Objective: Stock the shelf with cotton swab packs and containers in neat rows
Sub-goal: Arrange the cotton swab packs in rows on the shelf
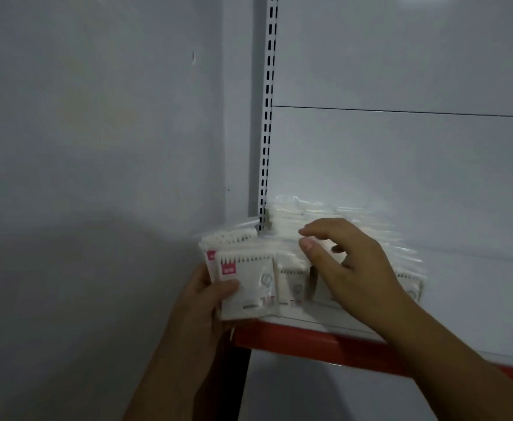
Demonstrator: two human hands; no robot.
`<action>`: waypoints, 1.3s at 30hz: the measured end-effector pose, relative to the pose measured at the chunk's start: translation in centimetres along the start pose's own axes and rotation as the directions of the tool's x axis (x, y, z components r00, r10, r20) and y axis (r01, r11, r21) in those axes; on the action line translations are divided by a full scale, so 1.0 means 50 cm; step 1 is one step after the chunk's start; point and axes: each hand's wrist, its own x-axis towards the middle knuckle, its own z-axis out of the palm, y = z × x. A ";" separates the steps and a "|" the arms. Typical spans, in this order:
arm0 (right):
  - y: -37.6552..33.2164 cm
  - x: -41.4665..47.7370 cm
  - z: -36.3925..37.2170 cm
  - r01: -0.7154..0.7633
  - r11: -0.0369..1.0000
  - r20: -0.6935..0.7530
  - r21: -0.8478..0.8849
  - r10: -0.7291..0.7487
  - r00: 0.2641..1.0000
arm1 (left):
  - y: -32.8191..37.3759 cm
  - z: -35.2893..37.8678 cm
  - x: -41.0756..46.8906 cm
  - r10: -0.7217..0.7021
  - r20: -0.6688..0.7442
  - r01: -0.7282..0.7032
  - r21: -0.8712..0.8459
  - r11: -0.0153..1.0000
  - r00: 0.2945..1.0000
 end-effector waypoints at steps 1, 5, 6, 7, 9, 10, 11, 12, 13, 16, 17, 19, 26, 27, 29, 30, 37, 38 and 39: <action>-0.023 -0.003 0.000 -0.046 0.993 0.103 0.106 0.036 0.994 | -0.005 0.006 0.011 0.005 0.029 -0.005 0.003 1.000 1.000; -0.045 -0.015 0.018 -0.098 0.995 0.123 -0.016 0.099 0.987 | -0.026 0.022 0.035 0.025 0.098 -0.033 0.080 0.996 0.995; -0.040 -0.016 0.017 -0.123 0.992 0.035 -0.011 0.123 0.992 | -0.030 0.017 0.041 0.038 0.082 -0.046 0.093 0.995 0.996; -0.031 -0.018 0.014 -0.145 0.989 -0.034 -0.005 0.145 0.989 | -0.032 0.008 0.052 0.042 0.061 -0.047 0.087 0.995 0.997; -0.015 -0.020 0.012 -0.165 0.985 -0.069 -0.047 0.162 0.984 | -0.031 -0.004 0.072 0.039 0.039 -0.041 0.053 0.998 0.998; -0.008 -0.022 0.016 -0.176 0.981 -0.043 -0.085 0.173 0.984 | -0.032 -0.008 0.081 0.047 0.027 -0.049 0.073 0.996 0.999; -0.001 -0.026 0.023 -0.178 0.973 -0.007 -0.147 0.179 0.984 | -0.034 -0.013 0.089 0.047 0.007 -0.048 0.120 0.992 0.999; 0.005 -0.029 0.032 -0.169 0.963 0.014 -0.210 0.176 0.984 | -0.036 -0.015 0.097 0.054 -0.013 -0.051 0.173 0.984 0.998; 0.011 -0.034 0.041 -0.151 0.952 0.017 -0.265 0.161 0.987 | -0.037 -0.016 0.102 0.050 -0.026 -0.043 0.216 0.975 0.998; 0.026 -0.041 0.054 -0.070 0.940 -0.022 -0.334 0.066 0.998 | -0.048 -0.024 0.112 0.017 -0.033 -0.009 0.239 0.971 0.999; 0.031 -0.042 0.055 -0.041 0.940 -0.023 -0.338 0.035 0.999 | -0.049 -0.025 0.112 0.003 -0.037 0.005 0.228 0.974 0.999; 0.038 -0.043 0.056 -0.002 0.937 -0.007 -0.350 -0.001 1.000 | -0.049 -0.026 0.109 -0.008 -0.086 0.025 0.193 0.981 0.996; 0.044 -0.064 0.075 0.121 0.862 -0.007 -0.491 -0.143 0.990 | -0.016 -0.016 0.093 0.174 -0.240 -0.155 0.095 0.983 0.955; 0.044 -0.065 0.074 0.131 0.861 -0.005 -0.491 -0.154 0.988 | -0.014 -0.009 0.088 0.194 -0.222 -0.174 0.107 0.979 0.955; 0.043 -0.065 0.070 0.141 0.862 0.020 -0.487 -0.150 0.988 | -0.010 0.007 0.077 0.255 -0.203 -0.230 0.138 0.963 0.945; 0.041 -0.065 0.067 0.137 0.868 0.035 -0.477 -0.137 0.990 | -0.006 0.014 0.072 0.313 -0.209 -0.285 0.151 0.946 0.927; -0.024 0.007 -0.074 -0.014 0.982 -0.040 0.186 0.022 0.999 | 0.035 0.104 0.050 0.444 0.248 -0.502 0.283 0.817 0.861; -0.035 0.021 -0.092 -0.018 0.979 0.015 0.205 0.015 1.000 | 0.033 0.129 0.048 0.383 0.326 -0.487 0.350 0.800 0.864; -0.042 0.032 -0.105 0.005 0.988 0.055 0.153 -0.014 0.998 | 0.031 0.152 0.048 0.319 0.377 -0.470 0.433 0.769 0.869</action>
